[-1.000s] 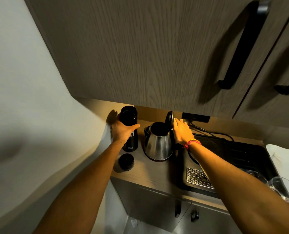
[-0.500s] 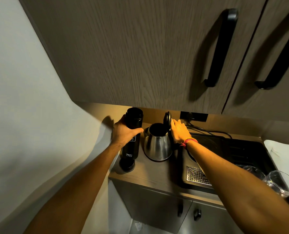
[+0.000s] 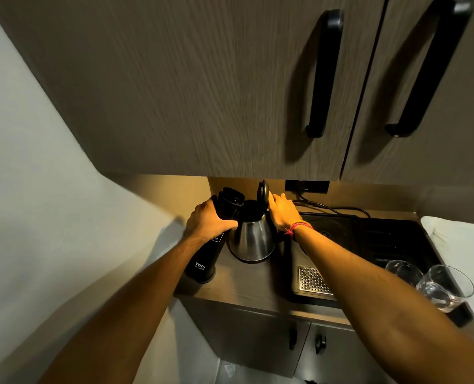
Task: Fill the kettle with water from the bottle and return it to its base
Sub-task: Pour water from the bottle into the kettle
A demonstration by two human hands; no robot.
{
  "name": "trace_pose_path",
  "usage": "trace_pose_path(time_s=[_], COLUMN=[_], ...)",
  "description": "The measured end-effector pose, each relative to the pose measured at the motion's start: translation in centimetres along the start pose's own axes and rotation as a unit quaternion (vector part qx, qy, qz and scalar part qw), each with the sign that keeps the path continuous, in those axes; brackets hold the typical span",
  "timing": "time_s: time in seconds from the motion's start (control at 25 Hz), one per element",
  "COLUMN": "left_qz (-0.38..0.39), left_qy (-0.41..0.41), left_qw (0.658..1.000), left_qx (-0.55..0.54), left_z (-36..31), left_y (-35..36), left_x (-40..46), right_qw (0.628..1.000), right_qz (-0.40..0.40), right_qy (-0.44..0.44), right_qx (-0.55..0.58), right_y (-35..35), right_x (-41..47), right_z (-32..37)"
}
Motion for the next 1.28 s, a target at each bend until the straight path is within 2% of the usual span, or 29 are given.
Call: trace_pose_path(time_s=[0.16, 0.88, 1.28], left_qz=[0.012, 0.077, 0.098], left_qy=[0.008, 0.011, 0.011], left_qw=[0.999, 0.987, 0.982], left_qx=[0.032, 0.142, 0.162], left_z=[-0.2, -0.1, -0.4], left_y=[0.1, -0.3, -0.7], left_x=[0.6, 1.5, 1.4], right_qw=[1.0, 1.0, 0.999], right_qz=[0.003, -0.017, -0.005], right_qy=[0.014, -0.021, -0.024], right_qx=[0.021, -0.013, -0.023], right_y=[0.0, 0.0, 0.1], right_x=[0.3, 0.3, 0.3], right_z=[-0.3, -0.2, -0.2])
Point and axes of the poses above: each hand's wrist, its own x-axis towards the middle knuckle, its own y-axis out of the palm, z = x × y, the point moved 4 cm from there along x, towards the middle knuckle, and after that the axes turned 8 degrees about y, right-handed, at the moved point
